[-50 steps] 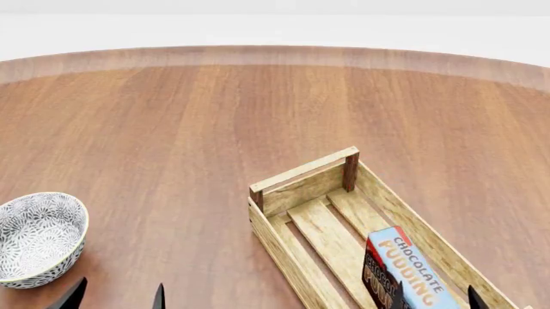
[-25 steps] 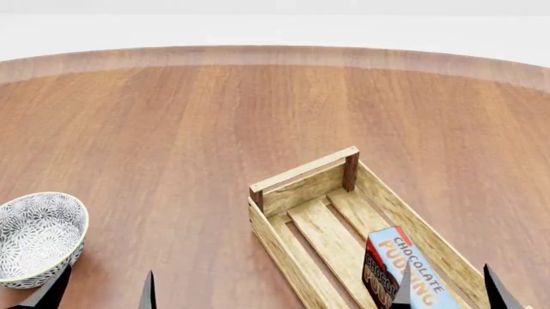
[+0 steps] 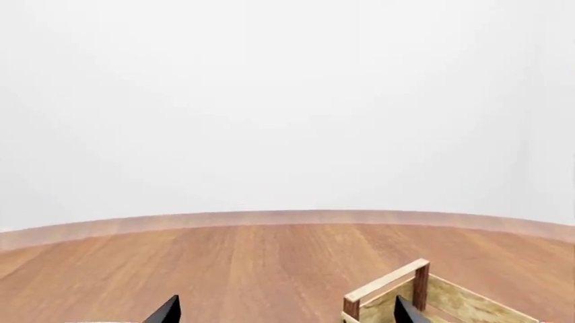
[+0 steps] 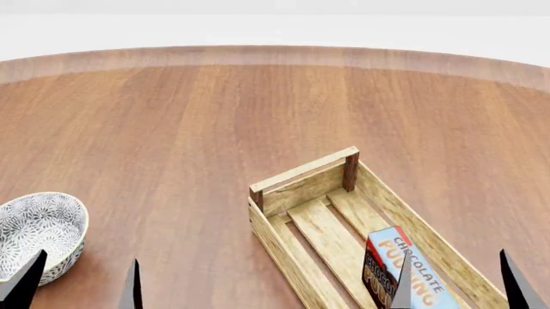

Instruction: Pick up the chocolate pudding and put it in the tray.

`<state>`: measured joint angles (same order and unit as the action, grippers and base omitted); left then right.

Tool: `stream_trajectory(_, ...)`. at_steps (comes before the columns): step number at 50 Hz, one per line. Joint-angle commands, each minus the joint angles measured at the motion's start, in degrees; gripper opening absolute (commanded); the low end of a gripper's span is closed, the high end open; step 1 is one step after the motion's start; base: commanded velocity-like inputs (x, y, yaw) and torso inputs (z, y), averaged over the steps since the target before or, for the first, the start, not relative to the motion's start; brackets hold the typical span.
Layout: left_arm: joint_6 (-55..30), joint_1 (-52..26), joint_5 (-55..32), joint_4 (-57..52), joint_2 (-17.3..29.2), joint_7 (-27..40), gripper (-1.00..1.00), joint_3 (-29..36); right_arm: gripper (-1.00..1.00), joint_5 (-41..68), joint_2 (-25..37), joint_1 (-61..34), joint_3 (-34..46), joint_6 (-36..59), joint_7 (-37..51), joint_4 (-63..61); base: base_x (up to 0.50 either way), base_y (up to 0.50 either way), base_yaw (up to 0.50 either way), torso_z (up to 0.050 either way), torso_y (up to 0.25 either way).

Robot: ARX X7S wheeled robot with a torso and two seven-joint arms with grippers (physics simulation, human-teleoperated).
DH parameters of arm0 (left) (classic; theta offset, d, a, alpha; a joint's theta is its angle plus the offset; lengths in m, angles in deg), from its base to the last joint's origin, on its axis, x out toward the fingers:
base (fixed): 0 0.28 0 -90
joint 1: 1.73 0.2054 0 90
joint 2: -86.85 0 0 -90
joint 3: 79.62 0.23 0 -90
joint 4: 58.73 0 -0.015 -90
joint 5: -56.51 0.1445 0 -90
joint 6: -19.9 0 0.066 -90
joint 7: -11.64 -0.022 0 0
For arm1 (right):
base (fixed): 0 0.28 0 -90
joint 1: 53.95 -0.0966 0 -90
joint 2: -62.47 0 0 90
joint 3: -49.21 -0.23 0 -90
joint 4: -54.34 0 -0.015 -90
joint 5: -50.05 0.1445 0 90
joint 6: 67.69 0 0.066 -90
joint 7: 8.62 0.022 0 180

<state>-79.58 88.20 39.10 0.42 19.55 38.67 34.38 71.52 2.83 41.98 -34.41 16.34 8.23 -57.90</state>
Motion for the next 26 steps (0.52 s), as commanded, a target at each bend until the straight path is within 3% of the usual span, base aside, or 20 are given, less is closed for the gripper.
stream_trajectory(1,-0.6,1.1,-0.4,-4.2,1.2,0.9,1.0,-0.5,1.0,-0.1,1.5,3.7,-1.3,-0.2,1.7,-7.2,0.0,0.0,0.0,0.0,0.0)
stream_trajectory(26,-0.8,2.8,-0.2,-8.7,2.6,1.7,1.0,0.0,1.0,-2.0,2.0,7.5,-2.2,-2.3,2.9,-11.3,0.0,0.0,0.0,0.0,0.0)
